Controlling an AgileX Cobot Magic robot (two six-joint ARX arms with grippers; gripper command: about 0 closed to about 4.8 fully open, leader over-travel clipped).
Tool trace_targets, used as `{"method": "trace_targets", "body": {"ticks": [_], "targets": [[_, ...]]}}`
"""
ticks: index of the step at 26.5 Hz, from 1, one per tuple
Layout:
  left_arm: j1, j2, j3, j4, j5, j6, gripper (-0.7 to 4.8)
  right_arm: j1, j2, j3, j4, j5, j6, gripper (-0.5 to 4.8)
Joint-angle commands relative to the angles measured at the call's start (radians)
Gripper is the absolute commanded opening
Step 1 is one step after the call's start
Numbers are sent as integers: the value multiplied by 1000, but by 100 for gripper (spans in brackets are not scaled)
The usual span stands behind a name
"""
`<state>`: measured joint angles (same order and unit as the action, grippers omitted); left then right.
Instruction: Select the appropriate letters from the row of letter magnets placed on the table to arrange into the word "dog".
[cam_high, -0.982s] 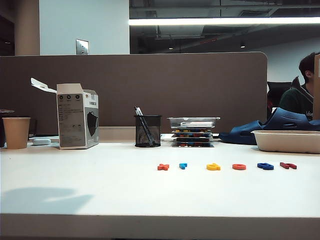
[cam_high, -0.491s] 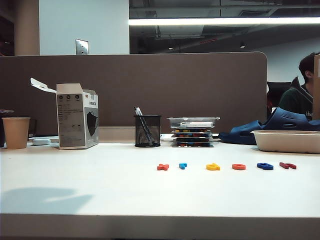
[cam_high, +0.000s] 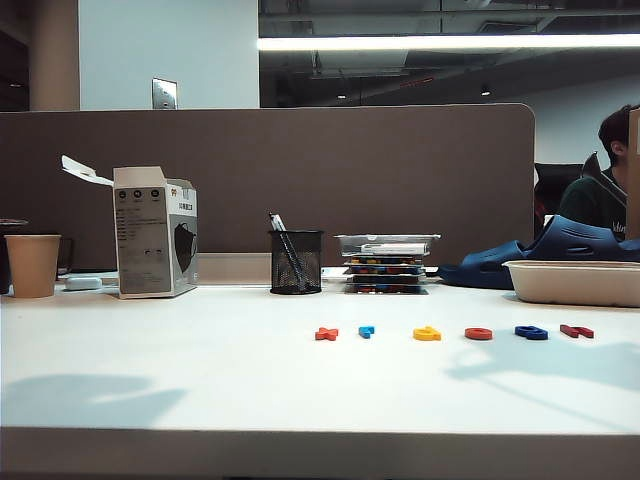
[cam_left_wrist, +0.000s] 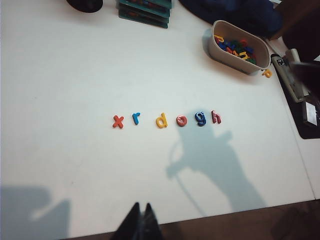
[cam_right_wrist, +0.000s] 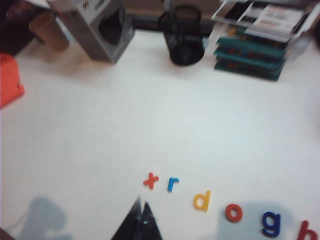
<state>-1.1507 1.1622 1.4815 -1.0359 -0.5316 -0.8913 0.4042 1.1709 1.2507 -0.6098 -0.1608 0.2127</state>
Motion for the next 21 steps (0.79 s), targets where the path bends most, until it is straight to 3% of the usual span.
{"method": "trace_targets", "body": {"ticks": [1, 4, 7, 9, 13, 16, 21], "targets": [[0, -2, 3, 2, -7, 1, -6, 34, 108, 11, 3, 5, 28, 3], [0, -2, 3, 2, -7, 1, -6, 40, 203, 11, -19, 10, 39, 55], [2, -2, 3, 2, -7, 1, -6, 40, 296, 12, -45, 46, 76, 70], [2, -2, 3, 2, -7, 1, -6, 40, 343, 12, -50, 93, 76, 127], [3, -2, 3, 2, -7, 1, -6, 40, 417, 12, -43, 93, 76, 130], [3, -2, 3, 2, -7, 1, -6, 54, 459, 12, -22, 107, 76, 194], [3, -2, 3, 2, -7, 1, -6, 90, 573, 96, -34, 181, 75, 195]]}}
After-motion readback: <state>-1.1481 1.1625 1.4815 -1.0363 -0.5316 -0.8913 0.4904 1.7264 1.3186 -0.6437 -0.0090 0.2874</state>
